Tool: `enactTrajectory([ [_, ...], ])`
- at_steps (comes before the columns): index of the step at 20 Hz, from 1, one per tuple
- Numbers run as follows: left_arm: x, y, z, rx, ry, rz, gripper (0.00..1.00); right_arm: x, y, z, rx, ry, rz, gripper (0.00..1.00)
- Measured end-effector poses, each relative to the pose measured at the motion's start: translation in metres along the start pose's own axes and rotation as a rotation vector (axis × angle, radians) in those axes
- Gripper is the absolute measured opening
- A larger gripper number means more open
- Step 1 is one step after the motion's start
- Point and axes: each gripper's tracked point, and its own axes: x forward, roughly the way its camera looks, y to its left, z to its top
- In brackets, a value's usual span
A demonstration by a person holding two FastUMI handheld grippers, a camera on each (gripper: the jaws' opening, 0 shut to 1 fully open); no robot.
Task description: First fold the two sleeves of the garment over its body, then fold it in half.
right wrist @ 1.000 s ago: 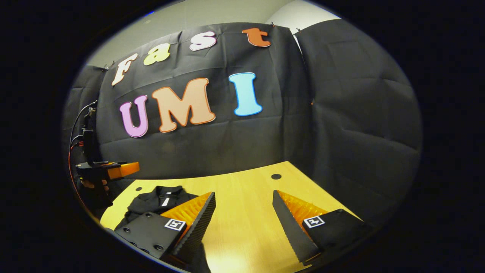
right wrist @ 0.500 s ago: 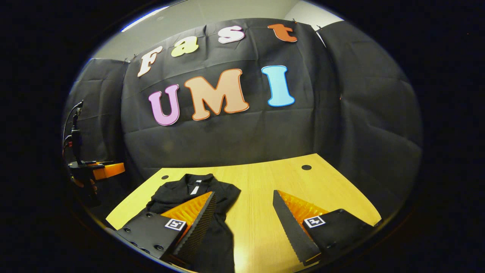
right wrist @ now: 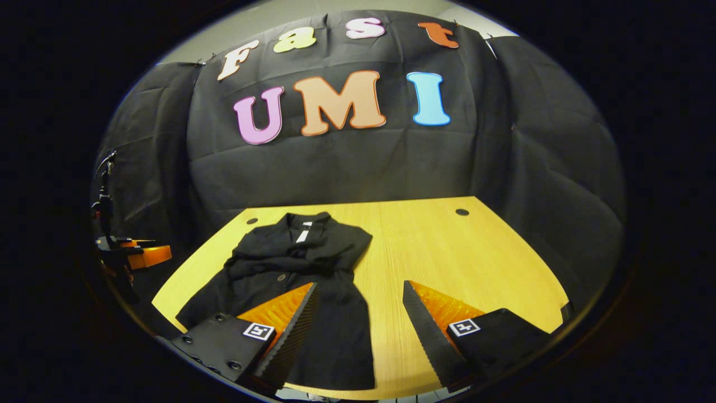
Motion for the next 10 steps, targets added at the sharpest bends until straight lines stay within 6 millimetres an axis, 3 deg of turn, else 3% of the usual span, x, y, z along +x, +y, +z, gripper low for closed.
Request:
enactTrajectory([
  [3,-0.003,0.007,-0.039,-0.003,0.088,0.002,0.94,0.001,0.006,-0.024,-0.023,0.059,-0.003,0.97],
  [4,-0.004,0.009,-0.050,-0.004,0.109,0.002,0.94,0.002,0.006,-0.031,-0.034,0.078,-0.009,0.92],
  [6,-0.005,0.013,-0.073,-0.009,0.152,0.005,0.94,0.004,0.005,-0.048,-0.055,0.113,-0.026,0.97],
  [8,-0.005,0.017,-0.096,-0.018,0.201,0.013,0.94,0.006,0.004,-0.070,-0.074,0.165,-0.038,0.97],
  [9,-0.005,0.019,-0.106,-0.021,0.228,0.017,0.95,0.006,0.004,-0.085,-0.081,0.201,-0.041,0.92],
  [10,-0.008,0.020,-0.117,-0.021,0.254,0.022,0.94,0.008,0.004,-0.098,-0.090,0.236,-0.046,0.97],
])
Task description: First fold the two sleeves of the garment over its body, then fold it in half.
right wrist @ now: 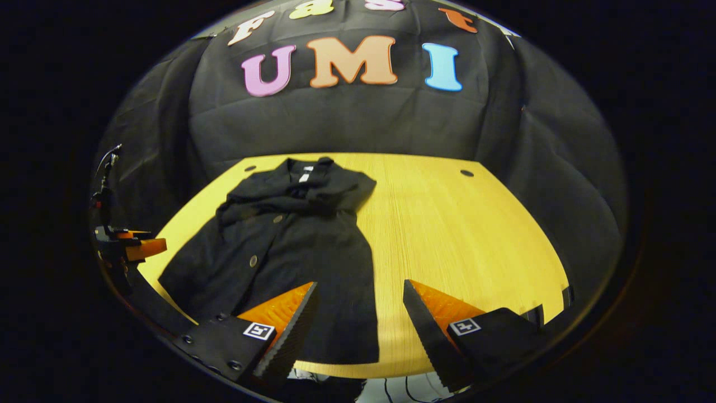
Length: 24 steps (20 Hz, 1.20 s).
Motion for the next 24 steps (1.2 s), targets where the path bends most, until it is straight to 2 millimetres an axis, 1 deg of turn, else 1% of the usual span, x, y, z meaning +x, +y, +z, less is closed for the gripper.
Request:
enactTrajectory([
  [1,0.003,0.002,-0.008,0.000,0.019,0.005,0.95,0.004,-0.001,-0.012,-0.010,0.030,-0.011,0.98],
  [3,0.004,0.008,-0.025,-0.005,0.051,0.015,0.95,0.010,-0.001,-0.027,-0.024,0.071,-0.026,0.98],
  [4,0.006,0.009,-0.030,-0.008,0.062,0.019,0.95,0.014,-0.002,-0.036,-0.025,0.091,-0.030,0.93],
  [7,0.012,0.013,-0.047,-0.012,0.099,0.033,0.95,0.024,-0.005,-0.057,-0.022,0.156,-0.039,0.93],
  [8,0.012,0.014,-0.053,-0.014,0.115,0.037,0.95,0.025,-0.006,-0.063,-0.020,0.176,-0.039,0.98],
  [9,0.015,0.015,-0.059,-0.017,0.126,0.038,0.95,0.030,-0.006,-0.064,-0.018,0.191,-0.038,0.98],
  [10,0.016,0.015,-0.065,-0.019,0.141,0.040,0.95,0.032,-0.005,-0.066,-0.017,0.206,-0.037,0.94],
  [11,0.015,0.014,-0.070,-0.027,0.153,0.036,0.95,0.035,-0.005,-0.068,-0.020,0.224,-0.035,0.94],
  [12,0.016,0.014,-0.064,-0.027,0.127,0.033,0.95,0.036,-0.004,-0.070,-0.025,0.230,-0.030,0.98],
  [13,0.015,0.011,-0.068,-0.033,0.142,0.025,0.95,0.037,-0.004,-0.070,-0.024,0.223,-0.029,0.98],
  [15,0.016,0.010,-0.069,-0.058,0.143,0.007,0.94,0.036,-0.003,-0.073,-0.016,0.228,-0.018,0.96],
  [16,0.017,0.009,-0.070,-0.073,0.147,0.000,0.93,0.037,-0.001,-0.074,0.001,0.239,0.002,0.94],
  [17,0.016,0.009,-0.070,-0.075,0.144,-0.007,0.92,0.039,0.001,-0.079,0.025,0.255,0.016,0.95],
  [18,0.017,0.006,-0.071,-0.064,0.147,-0.018,0.89,0.042,0.001,-0.076,0.027,0.246,0.022,0.87],
  [19,0.017,0.004,-0.070,-0.044,0.140,-0.027,0.87,0.040,0.004,-0.077,0.014,0.252,0.034,0.84],
  [20,0.017,-0.002,-0.069,-0.029,0.133,-0.053,0.84,0.040,0.008,-0.074,-0.001,0.248,0.048,0.77],
  [21,0.017,-0.006,-0.069,-0.008,0.128,-0.066,0.74,0.041,0.015,-0.073,-0.014,0.244,0.064,0.56],
  [22,0.018,-0.010,-0.071,0.004,0.127,-0.078,0.64,0.040,0.021,-0.074,-0.021,0.241,0.077,0.40],
  [24,0.013,-0.018,-0.071,-0.006,0.123,-0.091,0.33,0.039,0.023,-0.077,-0.046,0.241,0.071,0.08],
])
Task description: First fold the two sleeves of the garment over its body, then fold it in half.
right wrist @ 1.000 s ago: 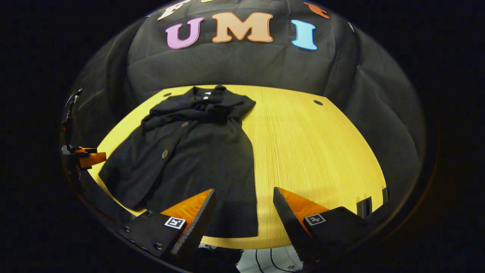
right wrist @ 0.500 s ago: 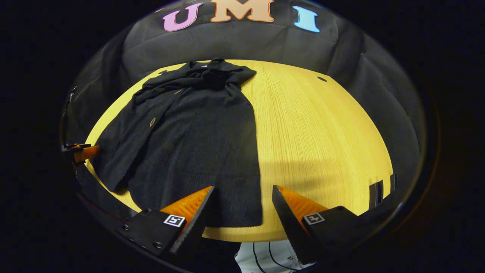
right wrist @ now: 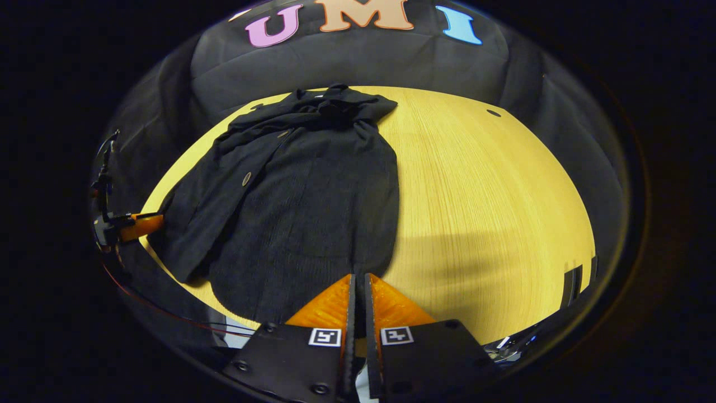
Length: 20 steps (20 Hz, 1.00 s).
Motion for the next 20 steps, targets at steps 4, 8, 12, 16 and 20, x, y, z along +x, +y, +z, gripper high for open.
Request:
enactTrajectory([
  [4,-0.003,-0.007,-0.005,-0.017,-0.006,0.044,0.04,-0.002,0.000,-0.005,0.006,0.021,0.052,0.03],
  [8,-0.002,-0.010,-0.005,-0.050,0.013,0.061,0.00,0.000,-0.001,-0.001,-0.017,0.019,0.093,0.05],
  [12,-0.008,-0.003,-0.005,-0.135,-0.005,0.089,0.00,-0.008,-0.005,0.010,-0.123,-0.115,0.103,0.02],
  [16,-0.038,-0.017,0.038,-0.100,-0.132,0.124,0.00,-0.037,-0.006,0.042,-0.118,-0.224,0.166,0.02],
  [20,-0.048,-0.033,0.079,-0.093,-0.202,0.101,0.00,-0.064,-0.007,0.090,-0.109,-0.333,0.182,0.02],
])
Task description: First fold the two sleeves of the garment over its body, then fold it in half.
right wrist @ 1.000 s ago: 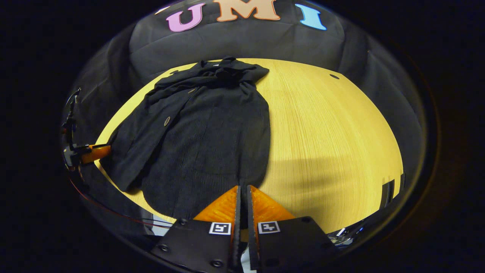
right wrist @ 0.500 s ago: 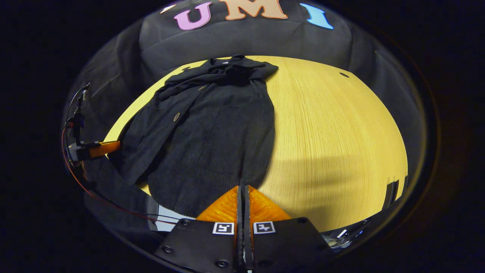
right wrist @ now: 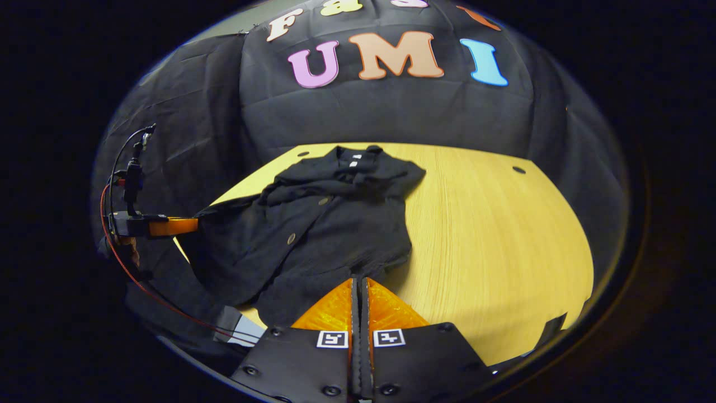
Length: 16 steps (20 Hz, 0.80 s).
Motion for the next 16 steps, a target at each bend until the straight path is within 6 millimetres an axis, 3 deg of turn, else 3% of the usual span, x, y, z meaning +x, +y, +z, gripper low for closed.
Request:
enactTrajectory([
  [3,-0.004,-0.002,0.028,-0.055,-0.040,-0.015,0.00,-0.004,0.007,0.030,-0.012,-0.060,0.010,0.02],
  [11,0.004,0.007,0.133,-0.015,-0.209,-0.058,0.00,-0.009,0.006,0.118,0.004,-0.219,-0.054,0.02],
  [16,0.026,0.007,0.167,0.000,-0.244,-0.083,0.00,0.003,-0.003,0.153,0.042,-0.267,-0.106,0.02],
])
